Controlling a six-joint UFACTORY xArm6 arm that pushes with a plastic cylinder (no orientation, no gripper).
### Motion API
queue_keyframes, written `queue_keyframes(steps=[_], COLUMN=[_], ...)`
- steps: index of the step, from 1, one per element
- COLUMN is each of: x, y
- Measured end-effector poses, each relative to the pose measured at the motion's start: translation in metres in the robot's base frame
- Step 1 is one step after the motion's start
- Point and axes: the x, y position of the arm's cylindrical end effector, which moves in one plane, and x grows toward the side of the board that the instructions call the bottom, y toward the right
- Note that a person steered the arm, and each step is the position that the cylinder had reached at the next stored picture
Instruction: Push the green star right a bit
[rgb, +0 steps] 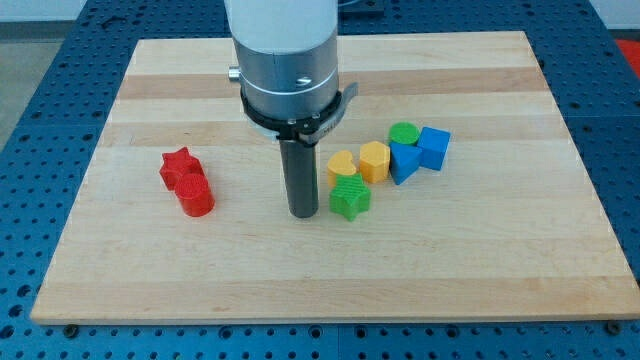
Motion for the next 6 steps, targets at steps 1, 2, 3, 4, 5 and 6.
queue_keyframes(steps=[1,2,3,4,5,6], x=[-0.013,-0.024,-0.026,-0.022,-0.012,-0.009], y=[-0.008,-0.011,0.000,0.017,0.038,0.061])
